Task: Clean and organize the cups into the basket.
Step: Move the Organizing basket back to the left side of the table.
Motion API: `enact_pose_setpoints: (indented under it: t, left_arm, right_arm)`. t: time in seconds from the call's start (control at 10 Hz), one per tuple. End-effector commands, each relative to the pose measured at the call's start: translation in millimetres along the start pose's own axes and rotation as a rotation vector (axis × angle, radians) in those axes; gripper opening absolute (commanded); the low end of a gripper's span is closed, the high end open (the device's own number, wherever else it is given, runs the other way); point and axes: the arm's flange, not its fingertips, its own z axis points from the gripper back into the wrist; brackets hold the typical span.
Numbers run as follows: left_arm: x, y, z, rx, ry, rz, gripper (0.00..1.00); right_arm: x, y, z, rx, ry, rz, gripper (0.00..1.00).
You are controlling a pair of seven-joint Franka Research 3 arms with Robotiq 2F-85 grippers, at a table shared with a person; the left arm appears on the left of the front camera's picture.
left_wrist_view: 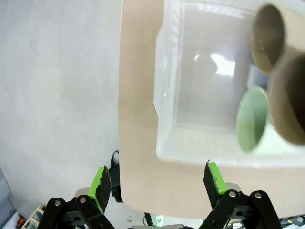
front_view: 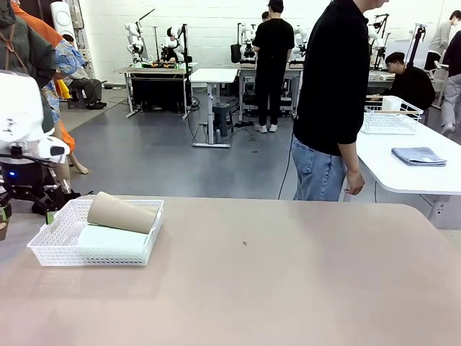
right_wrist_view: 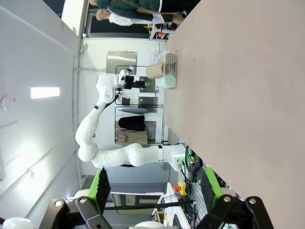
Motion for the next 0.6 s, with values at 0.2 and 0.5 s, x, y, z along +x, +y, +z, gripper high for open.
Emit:
enact_pose_setpoints:
  t: [0.2,0.5]
  left_arm:
    - [-98.3,1.6,33.4,-0.189,-0.083,-0.115,1.00]
    - [-97.8,-2.8,38.6,-0.160,-0.092,-0.093,1.00]
  right_arm:
    - [-2.5,-0.4,0.3,-0.012,-0.001,-0.001,1.00]
    - [-2.5,-0.4,0.3,-0.012,-0.001,-0.001,1.00]
